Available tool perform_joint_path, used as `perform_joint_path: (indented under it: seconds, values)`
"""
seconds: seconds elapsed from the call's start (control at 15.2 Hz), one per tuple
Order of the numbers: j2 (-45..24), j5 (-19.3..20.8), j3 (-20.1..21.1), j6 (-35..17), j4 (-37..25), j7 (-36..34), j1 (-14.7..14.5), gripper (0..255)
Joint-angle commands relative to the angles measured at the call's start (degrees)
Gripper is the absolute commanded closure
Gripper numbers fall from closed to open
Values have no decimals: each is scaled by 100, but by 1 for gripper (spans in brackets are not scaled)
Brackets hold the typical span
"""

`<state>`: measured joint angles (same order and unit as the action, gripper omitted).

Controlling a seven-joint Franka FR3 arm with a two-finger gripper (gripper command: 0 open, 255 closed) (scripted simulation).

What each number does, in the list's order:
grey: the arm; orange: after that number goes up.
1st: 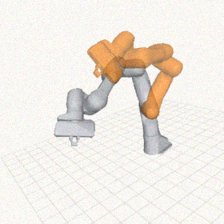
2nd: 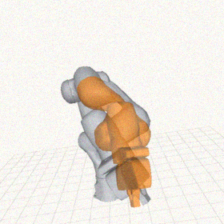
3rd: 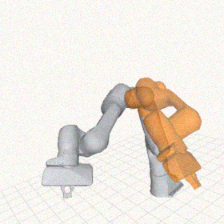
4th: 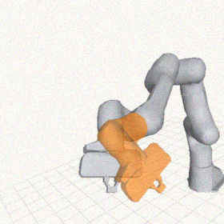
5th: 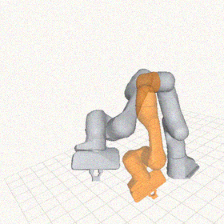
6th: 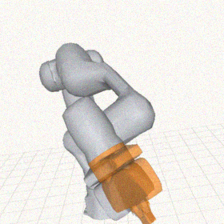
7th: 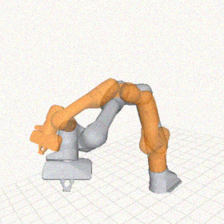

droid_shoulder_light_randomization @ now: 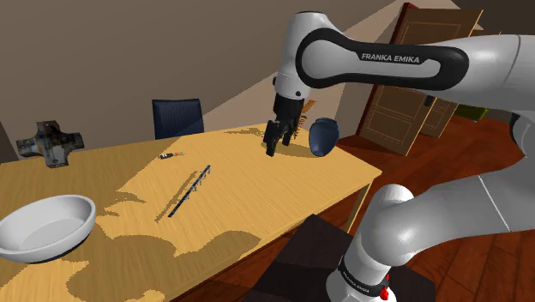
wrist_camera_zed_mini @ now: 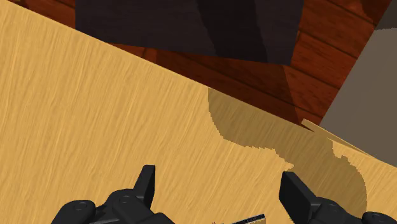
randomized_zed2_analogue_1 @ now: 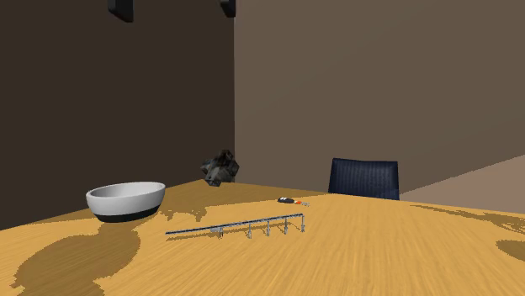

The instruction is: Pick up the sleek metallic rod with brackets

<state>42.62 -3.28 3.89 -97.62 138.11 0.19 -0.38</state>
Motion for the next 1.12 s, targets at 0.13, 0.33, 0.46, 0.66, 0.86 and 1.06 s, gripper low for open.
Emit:
perform_joint_path:
  seconds: [0.13, 0.33, 0.46, 0.66, 0.86, 1.06]
  values:
    - [-283, -112, 220, -352, 52, -465, 62, 0]
    - [-780, -238, 544, -876, 51, -1155, 173, 0]
    - [-1153, -282, 747, -1214, -1, -1619, 255, 0]
    - [-1764, -279, 1031, -1695, -152, -2323, 391, 0]
    - [-2423, -183, 1285, -2131, -384, -3048, 542, 0]
    - [-3117, 18, 1485, -2506, -691, -3801, 679, 0]
